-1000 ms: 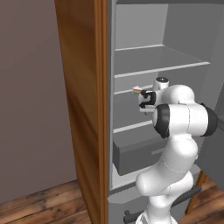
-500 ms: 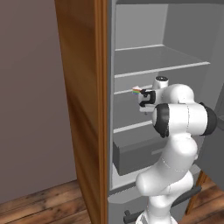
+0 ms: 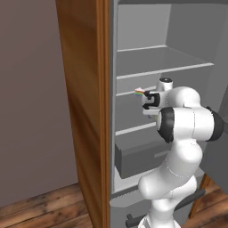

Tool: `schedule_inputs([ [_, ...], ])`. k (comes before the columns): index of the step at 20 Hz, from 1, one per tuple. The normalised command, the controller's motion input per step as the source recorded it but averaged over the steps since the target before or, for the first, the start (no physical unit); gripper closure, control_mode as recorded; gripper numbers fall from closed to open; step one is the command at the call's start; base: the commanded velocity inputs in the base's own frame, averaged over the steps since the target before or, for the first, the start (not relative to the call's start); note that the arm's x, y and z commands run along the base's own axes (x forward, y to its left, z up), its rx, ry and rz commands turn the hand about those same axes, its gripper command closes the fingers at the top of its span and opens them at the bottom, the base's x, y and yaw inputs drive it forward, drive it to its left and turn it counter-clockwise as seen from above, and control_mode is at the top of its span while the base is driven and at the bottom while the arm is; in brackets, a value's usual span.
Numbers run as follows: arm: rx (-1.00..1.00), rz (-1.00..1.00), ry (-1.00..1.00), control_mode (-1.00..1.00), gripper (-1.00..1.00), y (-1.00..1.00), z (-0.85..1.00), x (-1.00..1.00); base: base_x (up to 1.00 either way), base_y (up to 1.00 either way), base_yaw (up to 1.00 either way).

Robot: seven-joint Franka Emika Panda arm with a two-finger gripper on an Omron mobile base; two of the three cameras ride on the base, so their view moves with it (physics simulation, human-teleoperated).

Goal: Take the lemon wedge from the fridge and place it on the plate with fish on the dining counter.

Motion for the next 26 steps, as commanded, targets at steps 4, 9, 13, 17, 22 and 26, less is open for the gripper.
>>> schedule_inputs([
  [4,0.00,0.00,0.00,-1.00,-1.00,0.00,0.00,-0.01,0.00,0.00,0.00],
  [9,0.00,0.00,0.00,-1.00,-1.00,0.00,0.00,0.02,0.00,0.00,0.00],
  [13,0.00,0.00,0.00,-1.00,-1.00,0.00,0.00,0.08,0.00,0.00,0.00],
  [17,0.00,0.00,0.00,-1.00,-1.00,0.00,-0.07,0.00,0.00,0.00,0.00],
  [22,0.00,0.00,0.00,-1.00,1.00,0.05,-0.24,0.00,0.00,0.00,0.00],
  [26,0.00,0.00,0.00,-1.00,1.00,0.06,-0.18,0.00,0.00,0.00,0.00],
])
